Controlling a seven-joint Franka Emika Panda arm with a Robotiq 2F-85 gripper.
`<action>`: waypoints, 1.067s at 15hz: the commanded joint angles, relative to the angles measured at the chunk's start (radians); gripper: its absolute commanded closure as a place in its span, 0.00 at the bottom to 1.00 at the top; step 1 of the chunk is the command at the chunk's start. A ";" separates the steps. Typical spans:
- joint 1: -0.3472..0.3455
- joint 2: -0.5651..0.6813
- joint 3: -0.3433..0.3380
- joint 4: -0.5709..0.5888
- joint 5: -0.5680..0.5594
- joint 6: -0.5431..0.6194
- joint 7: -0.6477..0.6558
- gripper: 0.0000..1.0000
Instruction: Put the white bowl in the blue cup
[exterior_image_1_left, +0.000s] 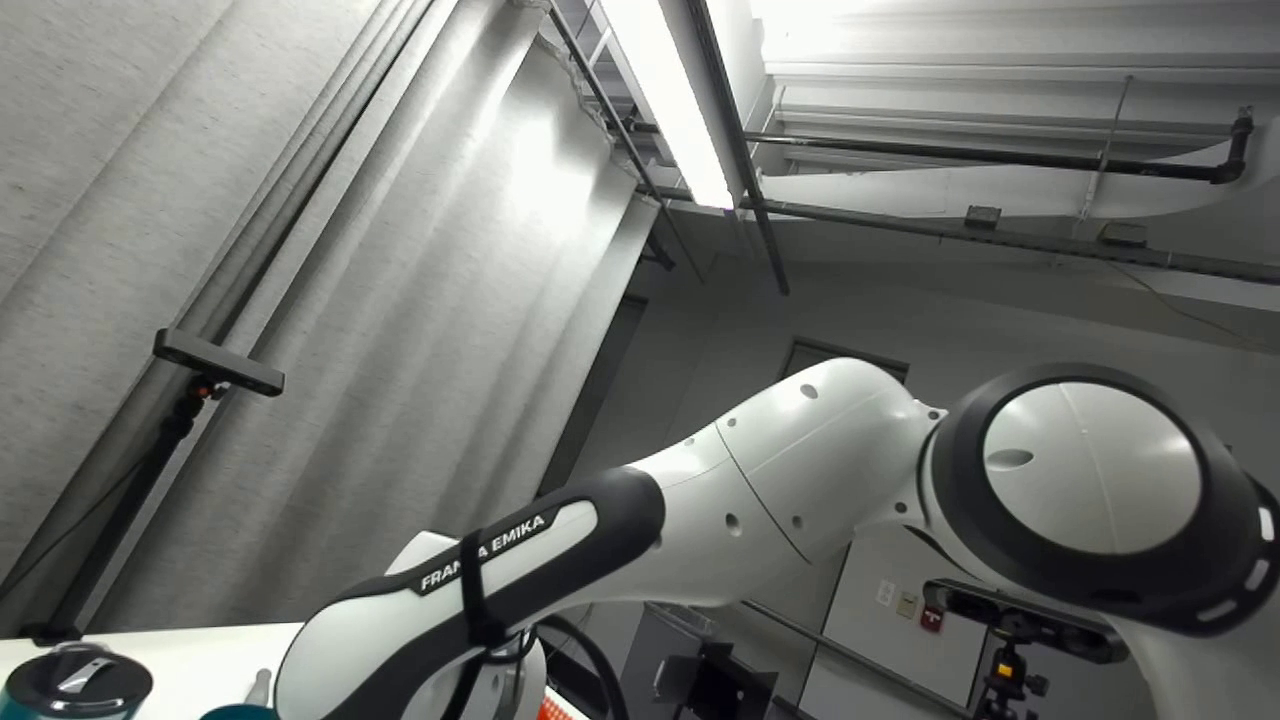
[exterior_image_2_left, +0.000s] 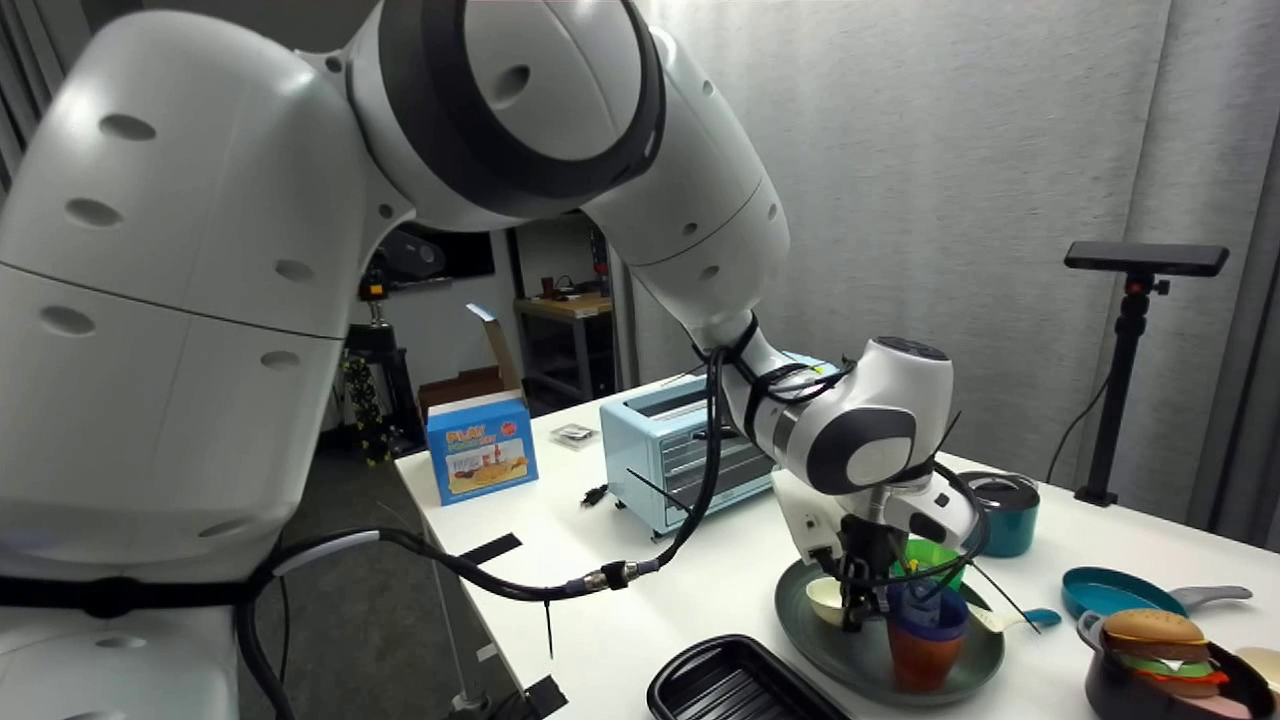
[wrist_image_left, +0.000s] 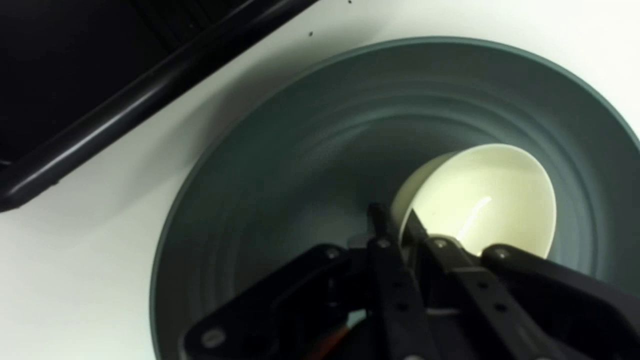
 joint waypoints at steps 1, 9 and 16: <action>0.033 -0.050 -0.022 -0.025 -0.075 0.015 0.030 1.00; 0.143 -0.206 -0.070 -0.132 -0.447 0.101 0.120 0.99; 0.155 -0.269 -0.075 -0.103 -0.768 0.135 0.313 0.99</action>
